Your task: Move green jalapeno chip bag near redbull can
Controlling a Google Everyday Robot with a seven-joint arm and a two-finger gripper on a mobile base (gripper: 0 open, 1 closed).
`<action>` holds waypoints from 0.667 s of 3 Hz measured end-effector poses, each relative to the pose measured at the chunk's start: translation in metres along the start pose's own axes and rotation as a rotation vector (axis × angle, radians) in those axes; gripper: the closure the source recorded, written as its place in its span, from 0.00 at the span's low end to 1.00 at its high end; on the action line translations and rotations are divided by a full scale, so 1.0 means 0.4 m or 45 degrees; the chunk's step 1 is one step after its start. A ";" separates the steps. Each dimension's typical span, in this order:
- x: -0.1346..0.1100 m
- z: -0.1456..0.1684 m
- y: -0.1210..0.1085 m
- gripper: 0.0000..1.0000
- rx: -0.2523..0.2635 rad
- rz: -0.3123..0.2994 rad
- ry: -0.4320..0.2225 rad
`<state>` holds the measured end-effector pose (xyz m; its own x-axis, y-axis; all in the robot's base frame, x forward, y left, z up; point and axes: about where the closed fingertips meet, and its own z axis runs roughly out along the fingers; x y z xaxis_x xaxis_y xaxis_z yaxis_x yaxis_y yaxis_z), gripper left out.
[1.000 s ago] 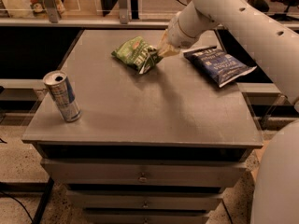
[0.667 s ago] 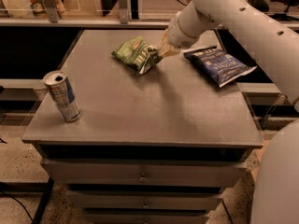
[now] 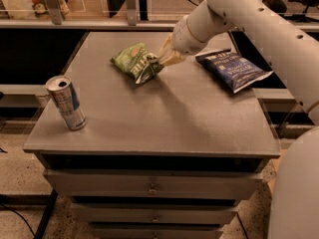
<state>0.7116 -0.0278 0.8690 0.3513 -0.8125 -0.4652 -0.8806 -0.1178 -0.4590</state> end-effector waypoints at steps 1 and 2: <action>-0.076 -0.033 0.052 1.00 -0.040 -0.084 -0.083; -0.141 -0.081 0.120 1.00 -0.070 -0.176 -0.099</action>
Offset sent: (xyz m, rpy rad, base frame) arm -0.1287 0.0266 0.0477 -0.0336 -0.0505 0.2557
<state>0.6393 -0.0061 0.8976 0.4921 -0.7398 -0.4589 -0.8374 -0.2583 -0.4817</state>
